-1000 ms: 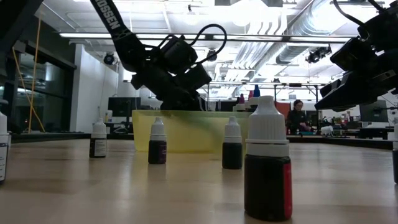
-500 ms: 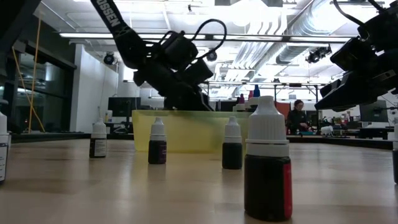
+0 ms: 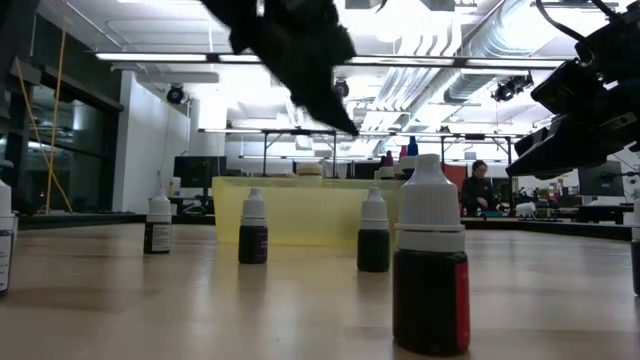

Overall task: Pick & Place food coloring
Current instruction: Put the small blue food coloring bottle into the yellow container

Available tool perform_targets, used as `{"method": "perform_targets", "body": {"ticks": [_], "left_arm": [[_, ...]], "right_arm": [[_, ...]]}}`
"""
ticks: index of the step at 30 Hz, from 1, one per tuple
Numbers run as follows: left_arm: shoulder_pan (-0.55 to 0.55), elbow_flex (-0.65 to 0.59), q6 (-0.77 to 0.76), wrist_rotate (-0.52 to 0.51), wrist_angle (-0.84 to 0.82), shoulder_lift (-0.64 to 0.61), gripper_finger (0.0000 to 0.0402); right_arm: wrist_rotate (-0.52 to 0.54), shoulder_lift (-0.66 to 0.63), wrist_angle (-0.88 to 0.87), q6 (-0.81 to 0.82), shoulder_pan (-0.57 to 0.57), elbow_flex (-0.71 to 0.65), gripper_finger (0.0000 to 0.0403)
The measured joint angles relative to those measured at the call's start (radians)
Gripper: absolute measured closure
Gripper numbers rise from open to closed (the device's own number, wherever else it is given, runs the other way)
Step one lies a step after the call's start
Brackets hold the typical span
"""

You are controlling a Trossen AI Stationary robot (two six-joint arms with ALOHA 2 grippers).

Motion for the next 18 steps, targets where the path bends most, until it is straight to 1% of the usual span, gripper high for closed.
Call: {"method": "perform_targets", "body": {"ticks": [4,8,10,14,18], "left_arm": [[-0.03,0.146,-0.024,-0.033,-0.2,-0.01,0.0211],[-0.074,0.252,-0.066,-0.052,-0.331,-0.011,0.0211],[-0.105,0.294,-0.117,-0.075,-0.38,-0.01,0.0211],[-0.191,0.329,-0.209,-0.122,-0.446,-0.012,0.0211],[-0.292,0.33,-0.25,-0.13,-0.49,-0.01,0.0211]], "right_arm": [[0.0,0.0,0.0,0.0,0.0,0.0,0.0402],[0.0,0.0,0.0,0.0,0.0,0.0,0.0402],[0.0,0.0,0.0,0.0,0.0,0.0,0.0402],[0.0,0.0,0.0,0.0,0.0,0.0,0.0402],[0.0,0.0,0.0,0.0,0.0,0.0,0.0402]]}}
